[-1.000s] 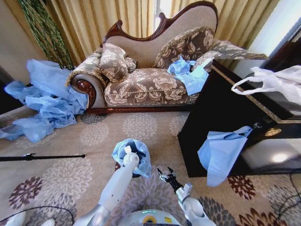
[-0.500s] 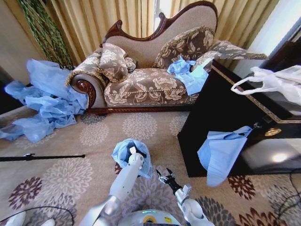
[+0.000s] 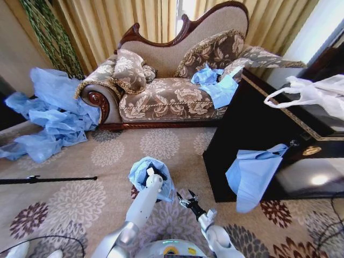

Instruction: Place a garbage bag over the trash bin.

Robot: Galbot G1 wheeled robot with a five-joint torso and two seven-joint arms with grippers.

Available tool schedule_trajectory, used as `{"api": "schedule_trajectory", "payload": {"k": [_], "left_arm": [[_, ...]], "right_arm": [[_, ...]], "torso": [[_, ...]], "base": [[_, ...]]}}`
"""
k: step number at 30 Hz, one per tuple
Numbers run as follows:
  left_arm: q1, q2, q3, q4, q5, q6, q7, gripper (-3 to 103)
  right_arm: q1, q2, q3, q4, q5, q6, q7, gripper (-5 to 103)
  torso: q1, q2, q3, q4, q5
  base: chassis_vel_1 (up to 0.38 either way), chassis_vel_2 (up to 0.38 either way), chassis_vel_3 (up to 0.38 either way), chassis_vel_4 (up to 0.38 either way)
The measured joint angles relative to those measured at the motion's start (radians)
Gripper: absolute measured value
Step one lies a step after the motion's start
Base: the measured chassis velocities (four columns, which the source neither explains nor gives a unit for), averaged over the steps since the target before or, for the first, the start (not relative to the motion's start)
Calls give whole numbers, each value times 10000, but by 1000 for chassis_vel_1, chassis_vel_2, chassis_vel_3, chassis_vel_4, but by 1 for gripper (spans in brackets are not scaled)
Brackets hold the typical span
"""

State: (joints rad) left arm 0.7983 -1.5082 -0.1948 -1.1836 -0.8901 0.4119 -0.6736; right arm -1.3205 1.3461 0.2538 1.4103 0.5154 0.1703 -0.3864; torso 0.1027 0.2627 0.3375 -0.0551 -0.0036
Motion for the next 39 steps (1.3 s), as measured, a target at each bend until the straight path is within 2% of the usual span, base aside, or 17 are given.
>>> {"api": "schedule_trajectory", "payload": {"k": [6,10,13,16,17,19,21,22,23,24,25,26,27,29,31,37,39], "left_arm": [[1220,715,176,-2687,-383,302,-489,0],[1747,1014,219,-3606,-321,314,-467,0],[2555,1401,174,-4836,7,276,-315,0],[2918,1555,105,-5400,65,270,-264,0],[3331,1760,-11,-6074,73,282,49,0],[3565,1904,-100,-6427,81,285,397,-1],[3864,2159,-297,-6895,158,63,1249,10],[3864,2159,-297,-6895,158,63,1249,10],[3982,2293,-456,-7097,318,-181,1817,15],[4004,2322,-498,-7134,363,-249,1948,15],[4073,2451,-678,-7271,589,-555,2579,20],[4073,2451,-678,-7271,589,-555,2579,20],[4097,2602,-834,-7379,801,-848,3172,31],[4050,2775,-961,-7467,862,-1228,3589,36],[3945,2953,-1051,-7503,837,-1441,3776,47],[3888,3291,-1266,-7618,405,-1542,3758,64],[3788,3511,-1395,-7512,158,-1622,3632,74]], "right_arm": [[-135,20,4,174,-56,-7,29,100],[-219,37,16,261,-86,-7,41,100],[-370,32,39,441,-120,-6,71,100],[-434,30,53,509,-133,-5,78,100],[-490,35,56,569,-139,-3,83,100],[-514,41,51,603,-151,-1,87,100],[-551,65,47,666,-197,5,112,100],[-551,65,47,666,-197,5,112,100],[-578,76,46,731,-209,7,139,100],[-581,78,46,742,-210,7,146,100],[-609,101,57,825,-213,14,195,100],[-609,101,57,825,-213,14,195,100],[-638,124,90,945,-209,32,275,100],[-730,146,171,1284,-116,29,509,100],[-860,176,301,1730,66,-28,776,100],[-1212,236,427,2689,753,-365,1063,100],[-1498,282,312,3344,1664,-865,1143,100]], "torso": [[-1,0,-1,-1,0],[0,0,-1,-2,1],[-1,0,0,-2,1],[-1,0,-1,-2,0],[-1,0,-2,-2,0],[-1,0,-1,0,1],[-1,0,-1,-1,0],[-1,0,-1,-1,0],[-1,0,-1,-2,0],[-1,0,-1,-2,0],[-1,0,-1,0,1],[-1,0,-1,0,1],[-1,0,-1,0,1],[-1,0,-1,0,1],[-1,0,-1,-2,0],[-1,-2,-1,-2,1],[-1,-1,-1,-2,-2]], "base": [[0,0,0,0],[0,0,0,0],[0,0,0,0],[0,0,0,0],[0,0,0,0],[0,0,0,0],[0,0,0,0],[0,0,0,0],[0,0,0,0],[0,0,0,0],[0,0,0,0],[0,0,0,0],[0,0,0,0],[0,0,0,0],[0,0,0,0],[0,0,0,0],[0,0,0,0]]}}
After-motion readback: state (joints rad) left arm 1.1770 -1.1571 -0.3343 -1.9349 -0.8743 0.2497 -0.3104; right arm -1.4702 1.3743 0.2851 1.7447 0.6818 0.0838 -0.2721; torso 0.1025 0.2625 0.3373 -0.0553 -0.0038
